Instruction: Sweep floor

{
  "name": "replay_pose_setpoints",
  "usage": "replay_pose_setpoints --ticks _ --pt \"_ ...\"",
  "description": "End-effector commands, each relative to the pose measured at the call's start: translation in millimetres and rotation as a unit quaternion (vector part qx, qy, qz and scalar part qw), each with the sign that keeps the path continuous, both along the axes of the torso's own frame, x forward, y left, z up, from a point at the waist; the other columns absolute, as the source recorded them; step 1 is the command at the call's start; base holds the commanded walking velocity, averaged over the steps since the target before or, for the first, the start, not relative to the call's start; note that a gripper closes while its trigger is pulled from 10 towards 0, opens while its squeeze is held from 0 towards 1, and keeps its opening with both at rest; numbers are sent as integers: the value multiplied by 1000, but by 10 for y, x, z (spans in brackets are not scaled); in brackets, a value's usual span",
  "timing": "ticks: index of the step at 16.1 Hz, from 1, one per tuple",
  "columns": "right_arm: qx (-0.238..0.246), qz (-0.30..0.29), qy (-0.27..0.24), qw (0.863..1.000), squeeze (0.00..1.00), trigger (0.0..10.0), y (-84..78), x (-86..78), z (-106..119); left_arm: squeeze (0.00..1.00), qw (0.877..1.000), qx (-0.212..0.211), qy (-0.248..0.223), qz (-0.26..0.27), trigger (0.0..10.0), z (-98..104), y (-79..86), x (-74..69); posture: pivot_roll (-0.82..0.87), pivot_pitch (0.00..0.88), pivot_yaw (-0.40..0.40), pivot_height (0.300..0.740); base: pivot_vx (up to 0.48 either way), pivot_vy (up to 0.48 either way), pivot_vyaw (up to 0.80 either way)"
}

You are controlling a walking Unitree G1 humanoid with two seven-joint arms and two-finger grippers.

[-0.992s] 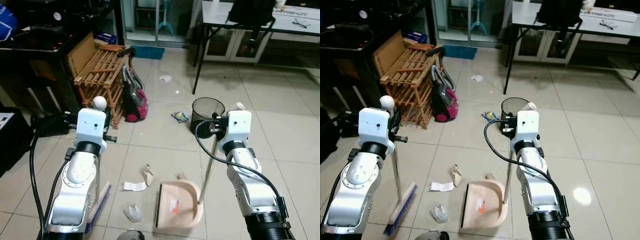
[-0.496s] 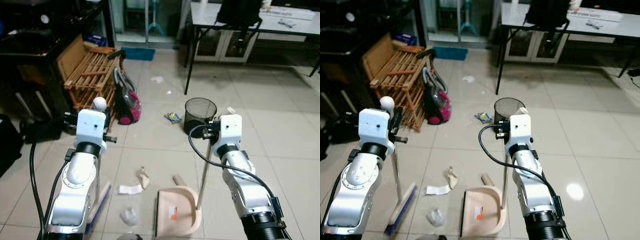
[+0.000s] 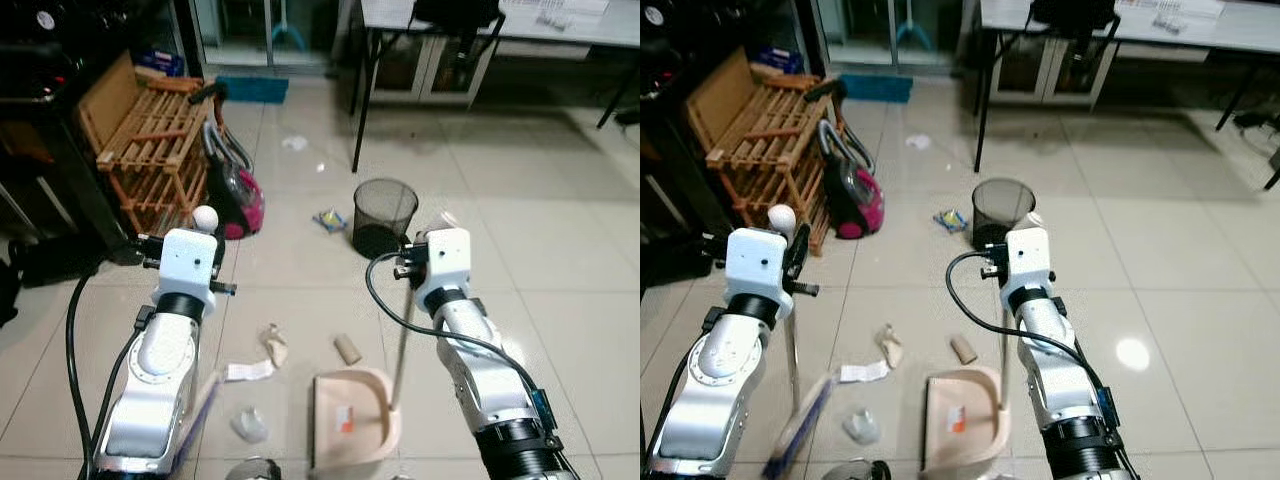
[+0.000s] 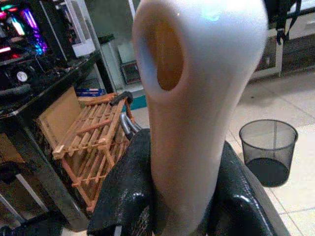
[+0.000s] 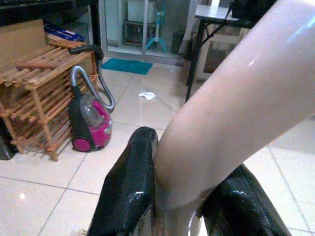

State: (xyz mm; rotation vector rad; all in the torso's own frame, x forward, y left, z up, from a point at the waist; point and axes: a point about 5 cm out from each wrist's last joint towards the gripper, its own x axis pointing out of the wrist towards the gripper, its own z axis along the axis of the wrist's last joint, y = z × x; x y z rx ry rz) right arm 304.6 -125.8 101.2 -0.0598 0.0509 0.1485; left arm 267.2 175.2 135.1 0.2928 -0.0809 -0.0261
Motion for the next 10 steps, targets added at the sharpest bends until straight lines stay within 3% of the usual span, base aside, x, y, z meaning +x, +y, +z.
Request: replay_pose_setpoints --ticks 1,5,10 --pt "-1 -1 -24 1000 0 10000 -4 41 83 0 1000 6 -11 -6 10000 31 -15 3 2 69 8 740 0 0 0" --pt "2 -1 -22 1000 0 10000 12 36 44 0 1000 9 -12 2 10000 -15 -31 29 3 87 4 740 0 0 0" --pt "7 -1 -20 1000 0 10000 36 61 -13 0 999 -1 -23 32 10000 -78 23 169 -6 163 -5 740 0 0 0"
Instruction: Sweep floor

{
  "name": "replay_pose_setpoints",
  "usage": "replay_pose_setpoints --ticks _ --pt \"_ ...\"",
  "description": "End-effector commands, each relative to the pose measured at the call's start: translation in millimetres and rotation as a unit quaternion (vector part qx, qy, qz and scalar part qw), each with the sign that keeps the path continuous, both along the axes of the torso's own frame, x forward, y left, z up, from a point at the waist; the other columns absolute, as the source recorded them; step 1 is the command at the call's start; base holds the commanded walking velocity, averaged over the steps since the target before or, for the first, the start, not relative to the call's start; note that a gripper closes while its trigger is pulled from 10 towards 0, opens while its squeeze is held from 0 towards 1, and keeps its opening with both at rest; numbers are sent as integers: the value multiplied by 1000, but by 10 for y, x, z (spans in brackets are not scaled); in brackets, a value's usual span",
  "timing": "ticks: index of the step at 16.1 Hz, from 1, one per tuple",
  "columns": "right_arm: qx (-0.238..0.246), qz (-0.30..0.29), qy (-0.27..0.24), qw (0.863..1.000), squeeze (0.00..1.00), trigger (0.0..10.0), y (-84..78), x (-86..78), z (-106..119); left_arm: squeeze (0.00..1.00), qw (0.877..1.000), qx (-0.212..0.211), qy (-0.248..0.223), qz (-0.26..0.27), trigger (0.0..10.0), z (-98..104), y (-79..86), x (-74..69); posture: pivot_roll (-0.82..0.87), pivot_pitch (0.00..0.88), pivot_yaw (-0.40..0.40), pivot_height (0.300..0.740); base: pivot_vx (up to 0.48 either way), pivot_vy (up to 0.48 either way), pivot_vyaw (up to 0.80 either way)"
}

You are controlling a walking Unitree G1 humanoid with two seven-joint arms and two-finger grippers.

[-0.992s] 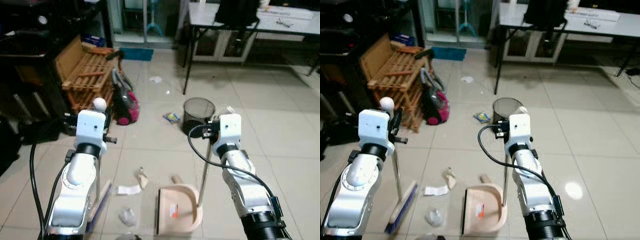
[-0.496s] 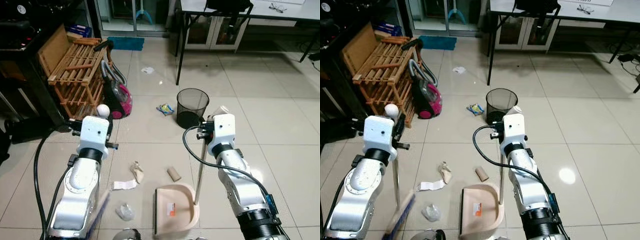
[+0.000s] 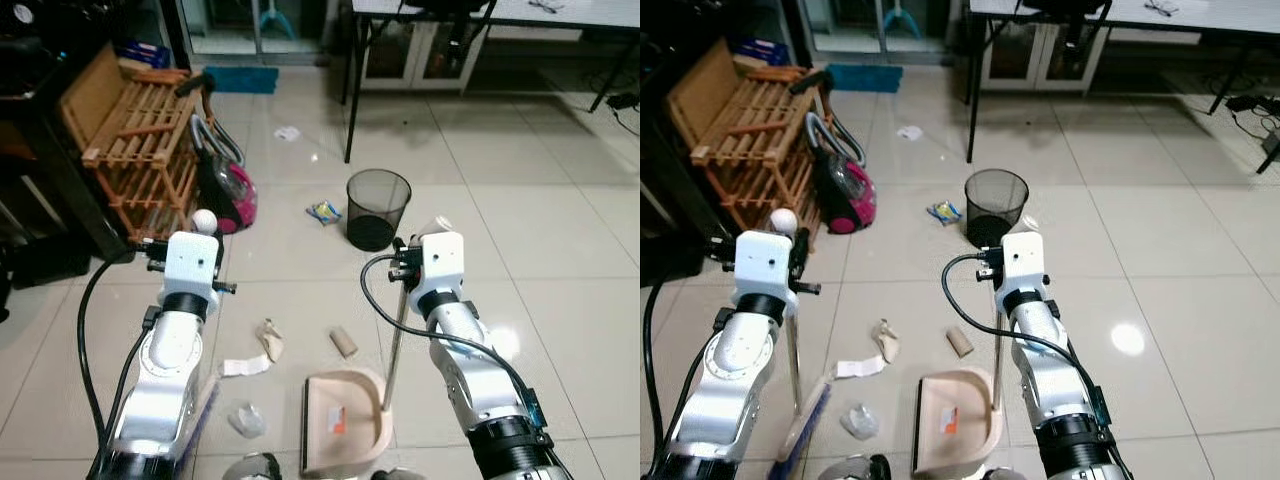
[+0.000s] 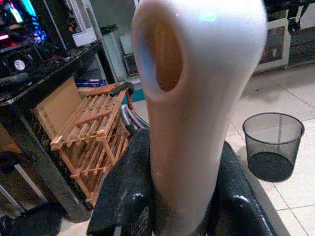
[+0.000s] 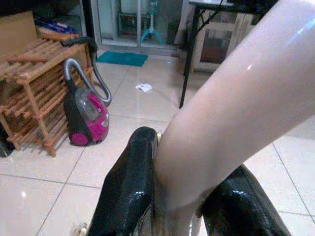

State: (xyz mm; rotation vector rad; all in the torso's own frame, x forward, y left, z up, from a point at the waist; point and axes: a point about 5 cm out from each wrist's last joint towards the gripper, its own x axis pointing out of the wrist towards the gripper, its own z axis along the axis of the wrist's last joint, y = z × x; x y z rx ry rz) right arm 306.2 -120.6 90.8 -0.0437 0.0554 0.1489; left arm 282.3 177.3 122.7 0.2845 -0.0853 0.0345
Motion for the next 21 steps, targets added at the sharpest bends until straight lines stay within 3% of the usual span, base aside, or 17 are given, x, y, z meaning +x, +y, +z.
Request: replay_pose_setpoints --ticks 1,5,8,11,15,18,21 --pt "4 -6 -25 1000 0 10000 -28 57 80 0 1000 1 -30 5 10000 62 -7 40 -2 178 -7 740 0 0 0" --pt "-4 -13 -56 998 0 10000 -29 75 69 0 997 7 -76 9 10000 69 -18 54 -5 251 14 740 0 0 0" --pt "-3 -16 -74 997 0 10000 8 109 87 0 996 21 -81 17 10000 36 -1 46 -3 275 20 740 0 0 0" --pt "1 -9 -107 994 0 10000 109 117 55 0 991 56 -115 34 10000 14 -6 -58 10 316 10 740 0 0 0" --pt "29 -17 -112 993 0 10000 168 103 17 0 991 66 -117 22 10000 -148 -93 -127 -9 329 -5 740 0 0 0" --pt "41 -13 -109 993 0 10000 270 54 -15 0 994 52 -90 21 10000 -327 -134 -117 -25 339 -8 740 0 0 0" --pt "57 -27 -108 992 0 10000 306 37 -41 0 997 -10 -60 39 10000 -424 -170 -52 -36 346 -6 740 0 0 0"
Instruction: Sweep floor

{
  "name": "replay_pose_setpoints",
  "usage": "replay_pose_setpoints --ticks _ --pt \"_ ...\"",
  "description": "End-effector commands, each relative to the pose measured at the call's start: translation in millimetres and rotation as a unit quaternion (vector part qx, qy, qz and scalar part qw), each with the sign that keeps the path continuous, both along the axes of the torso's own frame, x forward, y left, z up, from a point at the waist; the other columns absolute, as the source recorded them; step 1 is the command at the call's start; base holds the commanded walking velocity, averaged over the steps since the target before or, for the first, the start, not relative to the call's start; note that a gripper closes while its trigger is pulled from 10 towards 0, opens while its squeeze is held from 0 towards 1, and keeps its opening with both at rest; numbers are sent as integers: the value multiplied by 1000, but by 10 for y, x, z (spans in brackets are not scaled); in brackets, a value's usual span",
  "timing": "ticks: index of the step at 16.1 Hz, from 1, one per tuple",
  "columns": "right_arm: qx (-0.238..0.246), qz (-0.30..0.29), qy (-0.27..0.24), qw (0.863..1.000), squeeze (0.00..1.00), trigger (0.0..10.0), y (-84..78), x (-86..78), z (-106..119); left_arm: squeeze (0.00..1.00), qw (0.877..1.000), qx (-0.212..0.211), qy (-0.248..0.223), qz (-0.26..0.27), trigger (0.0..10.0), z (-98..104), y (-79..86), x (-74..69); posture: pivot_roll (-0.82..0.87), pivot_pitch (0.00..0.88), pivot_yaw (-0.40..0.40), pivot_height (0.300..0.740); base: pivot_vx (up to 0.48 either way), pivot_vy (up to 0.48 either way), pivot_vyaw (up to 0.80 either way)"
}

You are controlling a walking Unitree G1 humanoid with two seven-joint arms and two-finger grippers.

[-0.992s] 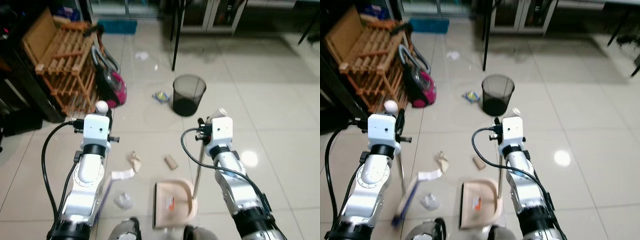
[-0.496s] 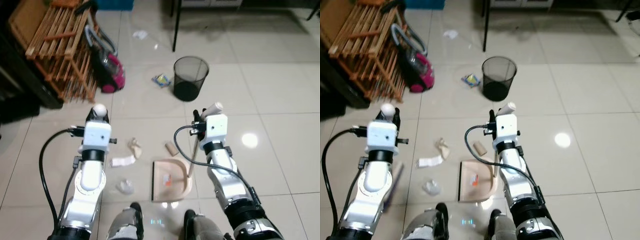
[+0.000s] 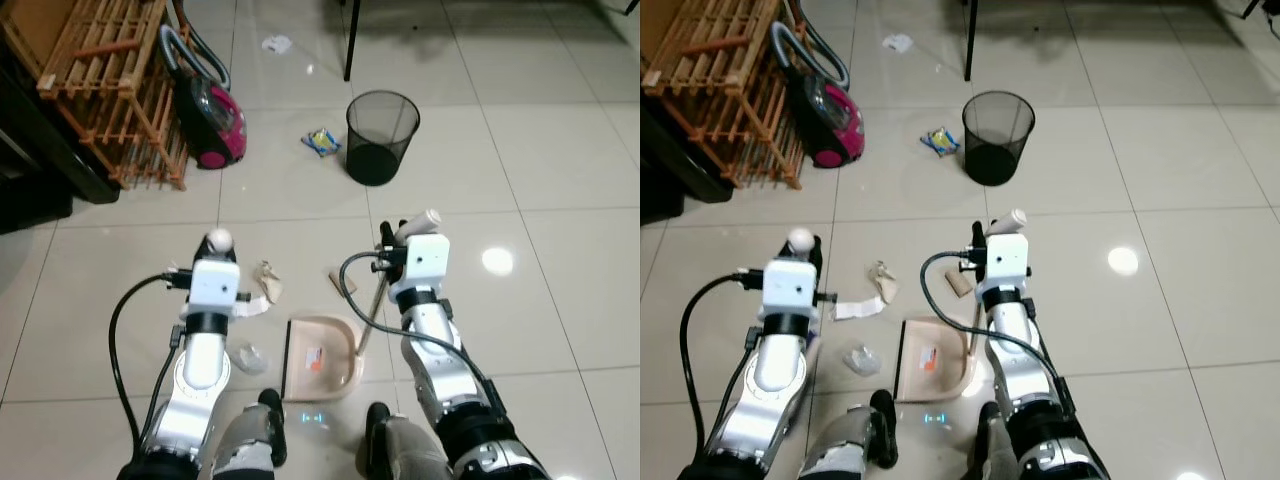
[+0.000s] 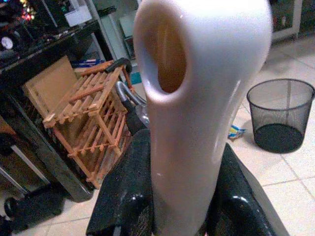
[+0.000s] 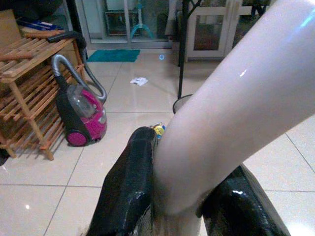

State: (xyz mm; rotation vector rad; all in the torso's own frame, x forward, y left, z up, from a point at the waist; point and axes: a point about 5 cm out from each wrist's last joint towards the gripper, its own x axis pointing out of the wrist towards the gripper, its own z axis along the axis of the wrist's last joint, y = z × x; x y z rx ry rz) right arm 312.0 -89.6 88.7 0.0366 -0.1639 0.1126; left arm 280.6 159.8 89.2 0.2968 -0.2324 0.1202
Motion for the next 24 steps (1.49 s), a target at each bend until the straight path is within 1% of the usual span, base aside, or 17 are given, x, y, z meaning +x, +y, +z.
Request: replay_pose_setpoints --ticks 1,3,4,5,6,7,8,9,11,12,14,17,19,20,21,22,24 --pt "13 -12 -3 1000 0 10000 -5 -17 -24 0 1000 -23 17 8 10000 -93 -3 -25 -36 346 -6 740 0 0 0" --pt "17 -20 -2 1000 0 10000 -17 -4 -25 0 998 -60 8 0 10000 -38 -66 40 -36 344 -6 740 0 0 0" --pt "19 -24 0 1000 0 10000 -30 5 -28 0 995 -96 -2 -16 10000 34 -149 114 -36 343 -8 740 0 0 0" --pt "19 -24 1 1000 0 10000 -34 7 -30 0 994 -103 -4 -20 10000 47 -170 131 -36 343 -8 740 0 0 0" --pt "18 -27 4 999 0 10000 -44 9 -38 0 989 -140 -5 -51 10000 107 -287 168 -34 337 -6 740 0 0 0" --pt "19 -29 6 999 0 10000 -53 12 -42 0 984 -160 -7 -71 10000 153 -355 172 -33 332 -6 740 0 0 0" --pt "19 -29 6 999 0 10000 -53 12 -42 0 984 -160 -7 -71 10000 153 -355 172 -33 332 -6 740 0 0 0" --pt "20 -33 9 999 0 10000 -74 28 -49 0 974 -197 -16 -113 10000 270 -475 155 -28 323 -5 740 0 0 0" --pt "19 -34 9 999 0 10000 -82 42 -53 0 968 -214 -20 -131 10000 339 -510 140 -26 314 -3 740 0 0 0" --pt "19 -35 9 999 0 10000 -106 61 -44 0 961 -230 -26 -150 10000 432 -500 110 -19 300 1 740 0 0 0" --pt "20 -39 9 999 0 10000 -149 87 -34 0 954 -243 -32 -171 10000 554 -477 59 -8 283 7 740 0 0 0" --pt "25 -45 10 999 0 10000 -211 122 -21 0 956 -229 -40 -180 10000 681 -348 -13 -3 259 11 740 0 0 0" --pt "42 -49 7 998 0 10000 -293 142 -1 0 966 -150 -52 -202 10000 886 -161 -42 15 234 10 740 0 0 0" --pt "44 -49 8 998 0 10000 -303 148 1 0 967 -143 -53 -204 10000 912 -138 -34 16 232 10 740 0 0 0" --pt "48 -53 9 997 0 10000 -344 154 0 0 967 -129 -60 -212 10000 1033 -55 -2 17 218 15 740 0 0 0" --pt "49 -54 8 997 0 10000 -376 158 0 0 966 -122 -65 -218 10000 1129 -2 19 16 211 17 740 0 0 0" --pt "57 -71 7 996 0 10000 -499 153 5 0 958 -138 -80 -240 10000 1408 101 72 18 176 28 740 0 0 0"
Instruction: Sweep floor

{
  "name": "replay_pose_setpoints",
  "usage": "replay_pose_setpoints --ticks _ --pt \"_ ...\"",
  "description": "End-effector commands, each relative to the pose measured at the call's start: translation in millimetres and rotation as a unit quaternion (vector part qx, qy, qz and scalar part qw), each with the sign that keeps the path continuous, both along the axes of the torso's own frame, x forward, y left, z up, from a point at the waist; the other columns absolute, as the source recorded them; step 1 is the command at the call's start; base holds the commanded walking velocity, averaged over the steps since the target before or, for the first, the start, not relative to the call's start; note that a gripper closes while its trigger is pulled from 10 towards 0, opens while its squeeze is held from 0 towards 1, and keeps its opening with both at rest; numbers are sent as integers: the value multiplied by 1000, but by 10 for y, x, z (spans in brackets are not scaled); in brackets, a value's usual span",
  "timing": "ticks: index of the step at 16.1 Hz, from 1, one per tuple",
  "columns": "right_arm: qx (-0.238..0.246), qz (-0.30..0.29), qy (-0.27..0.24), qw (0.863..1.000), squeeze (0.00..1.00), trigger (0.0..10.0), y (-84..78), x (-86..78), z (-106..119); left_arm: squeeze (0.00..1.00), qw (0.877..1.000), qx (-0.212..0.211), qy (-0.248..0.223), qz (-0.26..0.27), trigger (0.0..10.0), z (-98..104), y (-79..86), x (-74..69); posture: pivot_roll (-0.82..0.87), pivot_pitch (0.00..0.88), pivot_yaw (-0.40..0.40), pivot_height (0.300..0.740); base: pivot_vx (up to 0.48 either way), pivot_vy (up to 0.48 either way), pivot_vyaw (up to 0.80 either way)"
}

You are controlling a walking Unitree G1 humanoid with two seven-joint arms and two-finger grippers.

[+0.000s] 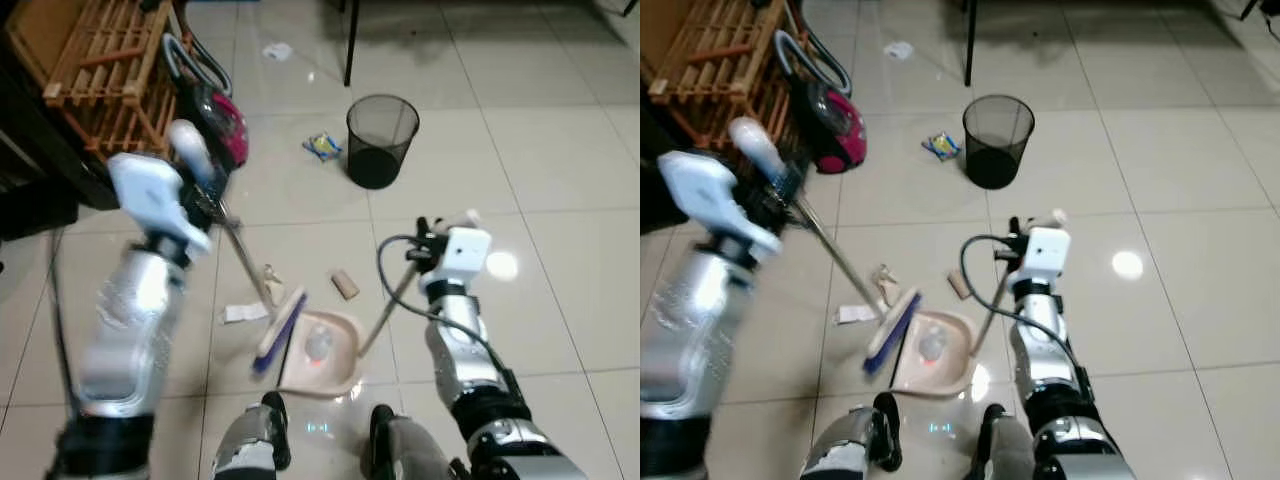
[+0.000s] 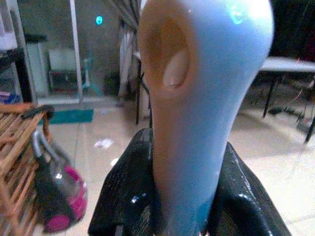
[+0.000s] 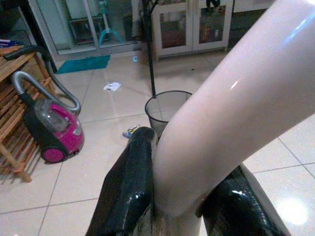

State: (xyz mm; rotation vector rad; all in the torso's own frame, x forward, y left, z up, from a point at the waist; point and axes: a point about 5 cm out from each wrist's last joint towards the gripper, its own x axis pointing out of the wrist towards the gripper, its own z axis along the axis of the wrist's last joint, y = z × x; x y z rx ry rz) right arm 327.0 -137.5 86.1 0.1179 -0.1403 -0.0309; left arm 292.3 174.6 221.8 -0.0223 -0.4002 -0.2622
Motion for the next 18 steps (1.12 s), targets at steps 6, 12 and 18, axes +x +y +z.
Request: replay_pose_setpoints --ticks 6,12,18 --pt "47 -21 -32 998 0 10000 -242 -24 119 0 999 36 -34 11 10000 468 271 65 30 115 47 740 0 0 0" --pt "48 -3 -54 997 0 10000 -392 43 449 0 981 162 -28 108 10000 779 687 92 39 74 43 740 0 0 0" --pt "51 -42 -68 996 0 10000 -560 -26 1019 0 978 122 99 138 10000 -243 406 -26 -15 49 55 740 0 -49 0"
